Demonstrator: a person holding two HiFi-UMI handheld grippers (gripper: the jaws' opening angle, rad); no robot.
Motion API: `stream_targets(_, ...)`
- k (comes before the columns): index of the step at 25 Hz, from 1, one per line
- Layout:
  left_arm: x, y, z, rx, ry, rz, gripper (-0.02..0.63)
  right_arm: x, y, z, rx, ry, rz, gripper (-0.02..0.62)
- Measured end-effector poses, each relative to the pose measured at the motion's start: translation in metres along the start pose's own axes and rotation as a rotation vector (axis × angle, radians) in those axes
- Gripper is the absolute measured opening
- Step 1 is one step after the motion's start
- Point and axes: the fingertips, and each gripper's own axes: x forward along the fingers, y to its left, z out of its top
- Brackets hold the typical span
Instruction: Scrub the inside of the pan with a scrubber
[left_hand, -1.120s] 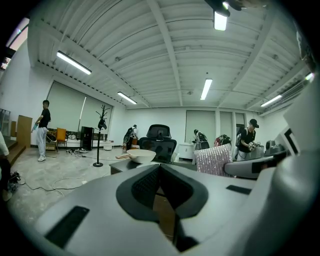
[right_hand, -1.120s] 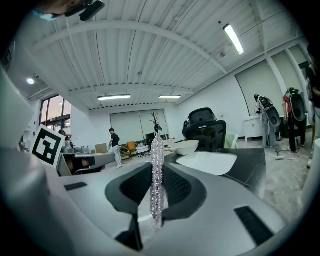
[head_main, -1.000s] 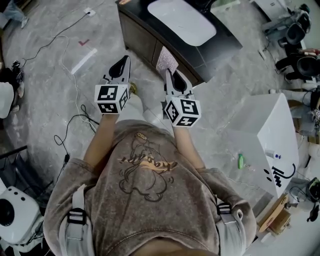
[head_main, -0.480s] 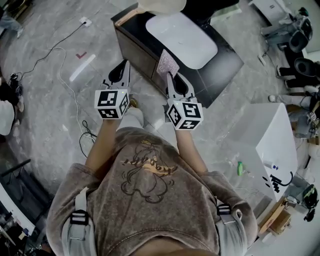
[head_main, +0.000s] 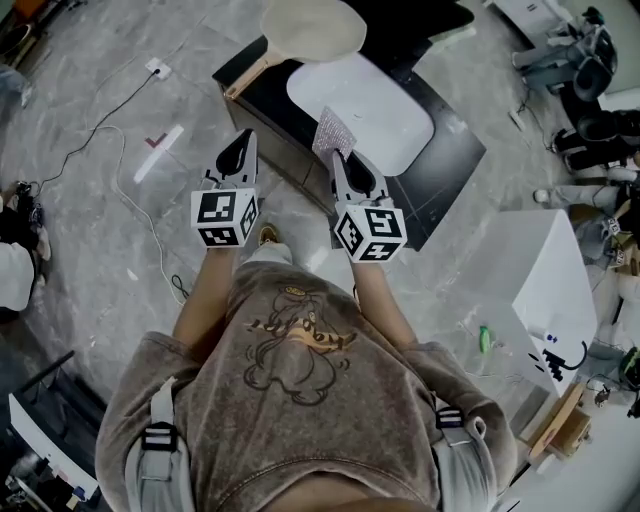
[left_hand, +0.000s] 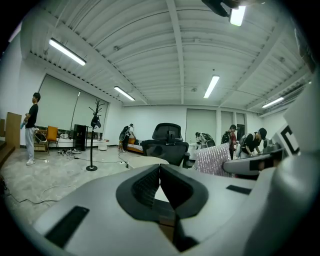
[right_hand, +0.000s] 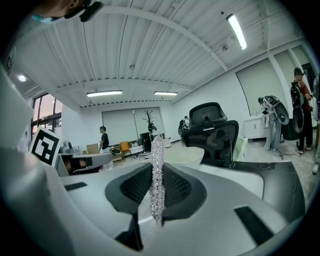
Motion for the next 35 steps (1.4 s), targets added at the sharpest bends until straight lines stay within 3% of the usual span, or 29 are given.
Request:
stream_targets(14,0.071,0.047,0.025,0.004,0.014,-0.059,0.017,0.08,-0.011,0.018,0.04,0.006,-0.038,0.08)
stream_targets(35,0.188,0.081,0.035,0.034,0.029,-0.014,0.017,0.206,-0.075,0.061,0.027,-0.006,0.038,0.08)
